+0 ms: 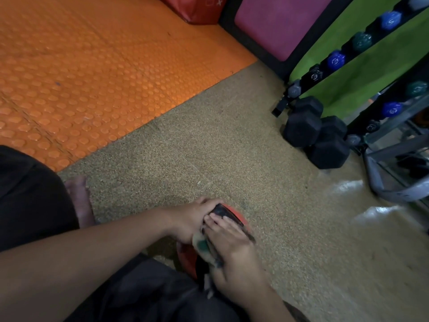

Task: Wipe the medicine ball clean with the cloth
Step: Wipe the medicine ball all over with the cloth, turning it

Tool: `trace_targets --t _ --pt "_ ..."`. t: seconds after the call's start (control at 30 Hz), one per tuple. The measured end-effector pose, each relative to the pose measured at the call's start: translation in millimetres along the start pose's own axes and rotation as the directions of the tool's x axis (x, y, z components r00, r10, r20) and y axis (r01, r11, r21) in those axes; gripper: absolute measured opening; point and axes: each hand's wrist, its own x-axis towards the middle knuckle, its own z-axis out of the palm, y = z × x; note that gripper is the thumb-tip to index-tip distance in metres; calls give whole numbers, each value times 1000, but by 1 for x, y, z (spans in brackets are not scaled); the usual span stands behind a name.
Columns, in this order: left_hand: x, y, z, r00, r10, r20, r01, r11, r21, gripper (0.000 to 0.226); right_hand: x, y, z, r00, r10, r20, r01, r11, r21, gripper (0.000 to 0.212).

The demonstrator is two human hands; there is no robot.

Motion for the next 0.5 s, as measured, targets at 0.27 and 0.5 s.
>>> trace_targets --t 0.27,0.5 --pt "0 0 2 1000 3 -30 -3 1000 6 148 -6 -6 -3 996 30 -88 -27 999 25 35" --pt "4 1 4 1000 -12 -27 12 1000 18 149 6 3 -9 963 211 -166 -197 976 98 29"
